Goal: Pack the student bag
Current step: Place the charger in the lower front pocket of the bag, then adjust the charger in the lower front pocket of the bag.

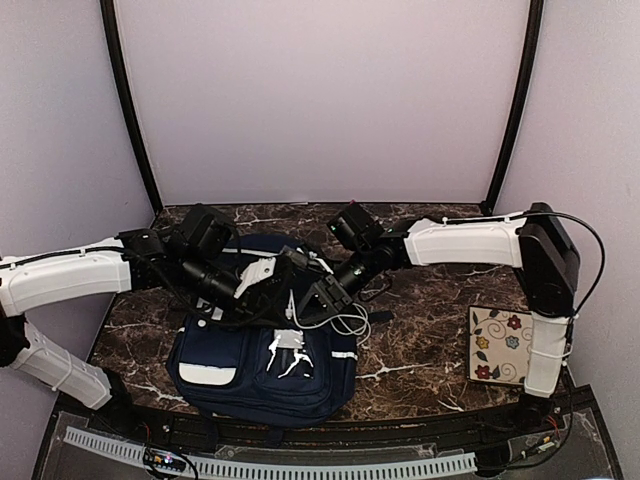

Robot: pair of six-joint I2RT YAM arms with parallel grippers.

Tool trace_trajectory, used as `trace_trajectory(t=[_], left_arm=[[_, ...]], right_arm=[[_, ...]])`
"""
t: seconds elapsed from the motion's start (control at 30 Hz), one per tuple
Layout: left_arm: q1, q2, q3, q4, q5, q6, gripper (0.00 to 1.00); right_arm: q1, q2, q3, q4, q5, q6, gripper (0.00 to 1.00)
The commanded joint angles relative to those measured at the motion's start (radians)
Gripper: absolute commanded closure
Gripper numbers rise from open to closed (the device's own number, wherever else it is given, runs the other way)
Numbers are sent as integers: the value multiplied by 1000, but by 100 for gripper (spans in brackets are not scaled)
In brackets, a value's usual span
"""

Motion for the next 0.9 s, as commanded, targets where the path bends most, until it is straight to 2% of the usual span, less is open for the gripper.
trace_trajectory(t=[0.0,0.03,0.1,0.3,0.4,0.43,0.47,0.57,0.67,0.77,0.87], left_arm=[[26,-70,27,162,3,-7,100],[26,-64,24,148,4,0,100],[26,-50,13,122,27,10,100],[26,-94,-86,109,22,18,100],[26,-109,-104,122,25,16,100],[26,-110,-106,129,26,15,100],[26,-108,-107,134,27,14,100],[26,-96,-101,145,29,13,100],[26,-84,-90,141,19,19,100],[26,-91,-88,145,-9,25,100],[27,-99,-86,155,-42,44,100]], right_arm=[[43,29,-54,-211,-5,-99,83],[32,24,-65,-184,45,-62,73],[-2,-5,-80,-95,104,43,60],[-75,-163,-76,36,253,152,44],[-80,-173,-49,-2,274,129,33],[-82,-165,-33,-23,288,118,32],[-83,-156,-18,-26,308,120,34],[-78,-125,-3,82,280,201,50],[-40,-71,-1,223,208,292,57],[-4,-35,25,174,183,244,72],[16,-38,-30,203,94,251,77]])
